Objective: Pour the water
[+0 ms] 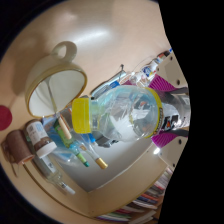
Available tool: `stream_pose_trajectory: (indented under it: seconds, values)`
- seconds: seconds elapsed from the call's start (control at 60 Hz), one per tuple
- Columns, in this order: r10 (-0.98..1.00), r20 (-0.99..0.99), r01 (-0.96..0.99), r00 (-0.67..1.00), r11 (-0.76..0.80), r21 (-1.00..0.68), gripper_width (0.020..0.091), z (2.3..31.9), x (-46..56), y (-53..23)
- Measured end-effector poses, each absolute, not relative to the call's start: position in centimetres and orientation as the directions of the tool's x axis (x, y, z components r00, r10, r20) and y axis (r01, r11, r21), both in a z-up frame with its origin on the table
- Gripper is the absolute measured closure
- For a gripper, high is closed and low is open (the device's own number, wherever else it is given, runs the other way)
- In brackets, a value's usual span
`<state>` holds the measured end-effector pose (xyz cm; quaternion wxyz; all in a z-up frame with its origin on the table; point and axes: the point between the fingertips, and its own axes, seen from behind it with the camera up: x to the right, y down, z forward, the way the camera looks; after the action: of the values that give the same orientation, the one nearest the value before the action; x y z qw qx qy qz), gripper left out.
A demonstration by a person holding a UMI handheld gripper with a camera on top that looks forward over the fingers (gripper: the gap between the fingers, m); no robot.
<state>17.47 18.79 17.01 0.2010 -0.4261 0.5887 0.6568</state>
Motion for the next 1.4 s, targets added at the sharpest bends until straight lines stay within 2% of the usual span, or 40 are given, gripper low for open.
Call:
stream_pose_trajectory:
  seconds: [0.3,0.433,0.5,0.55,0.6,0.65,0.717,0.833,0.9,0.95,0.983,1.05,1.133,1.217,1.3,1.4]
  values:
    - [-0.171,-0.641,-0.627,-0.748,-0.137,0.767,0.0609,17.8,20.3,19.8]
    - [-0.188,-0.661,-0.647,-0.726,-0.137,0.75,0.0616,17.7,20.1,19.6]
    - [-0.218,-0.729,-0.709,-0.649,-0.172,0.684,0.0614,18.0,19.3,19.4]
    - [-0.229,-0.813,-0.789,-0.535,-0.209,0.578,0.0615,18.5,19.1,19.0]
    - [-0.209,-0.901,-0.863,-0.379,-0.271,0.426,0.0615,20.2,19.2,18.6]
    - [-0.155,-0.968,-0.92,-0.198,-0.312,0.238,0.0616,23.0,20.2,18.1]
    - [-0.06,-0.991,-0.942,0.119,-0.323,-0.093,0.0613,26.9,23.0,18.0]
    - [-0.003,-0.743,-0.733,0.67,-0.161,-0.661,0.0608,32.9,31.3,18.3]
    - [-0.065,-0.528,-0.531,0.847,-0.035,-0.847,0.0602,36.1,37.8,17.9]
    - [-0.142,-0.382,-0.383,0.913,0.026,-0.924,0.06,36.4,41.6,17.8]
    - [-0.195,-0.304,-0.301,0.932,0.046,-0.953,0.0593,36.0,44.3,17.6]
    - [-0.285,-0.184,-0.187,0.941,0.017,-0.982,0.0577,32.6,48.2,17.6]
    - [-0.339,-0.063,-0.089,0.938,-0.06,-0.994,0.0564,25.8,52.6,17.1]
    - [-0.324,0.001,-0.059,0.946,-0.175,-0.983,0.0553,18.4,52.4,17.0]
    - [-0.276,-0.005,-0.068,0.961,-0.218,-0.974,0.0533,13.9,51.7,16.9]
    - [-0.268,0.025,-0.037,0.963,-0.223,-0.974,0.0524,10.1,52.0,17.3]
